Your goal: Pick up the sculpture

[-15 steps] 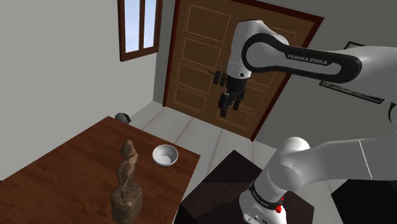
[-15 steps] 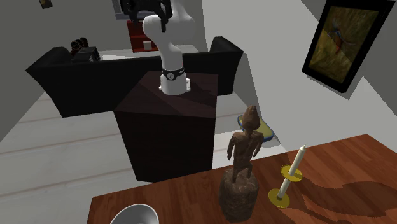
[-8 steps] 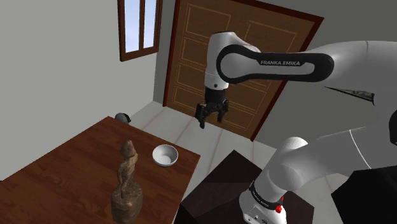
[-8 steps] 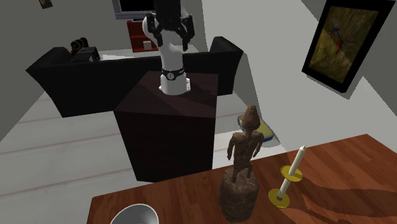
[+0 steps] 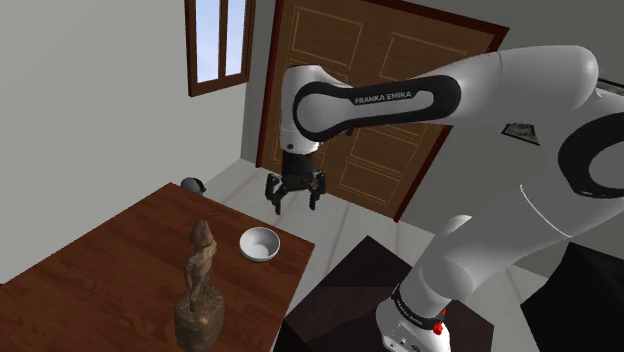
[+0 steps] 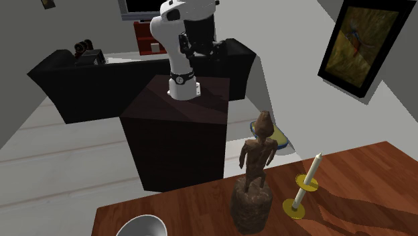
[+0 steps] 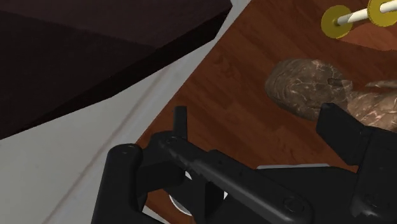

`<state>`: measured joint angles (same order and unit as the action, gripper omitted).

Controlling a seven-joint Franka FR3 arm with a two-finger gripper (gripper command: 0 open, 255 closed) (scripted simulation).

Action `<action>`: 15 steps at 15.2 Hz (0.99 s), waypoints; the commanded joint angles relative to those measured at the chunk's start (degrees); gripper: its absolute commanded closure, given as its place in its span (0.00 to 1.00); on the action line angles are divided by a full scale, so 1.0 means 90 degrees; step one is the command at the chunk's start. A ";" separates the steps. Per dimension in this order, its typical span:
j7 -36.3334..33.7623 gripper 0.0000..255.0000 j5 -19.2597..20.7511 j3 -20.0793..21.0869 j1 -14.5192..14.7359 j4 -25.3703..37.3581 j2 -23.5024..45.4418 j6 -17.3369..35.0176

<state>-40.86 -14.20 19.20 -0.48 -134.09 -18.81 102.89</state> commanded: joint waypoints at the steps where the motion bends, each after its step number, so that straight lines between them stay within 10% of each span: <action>1: -0.0516 0.00 -0.0090 0.0181 -0.0019 0.0213 0.0535 0.0294; 15: -0.3629 0.00 0.0055 0.0438 0.0324 0.2667 0.4219 0.1474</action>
<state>-71.51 -13.86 23.32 1.84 -111.82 16.57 115.19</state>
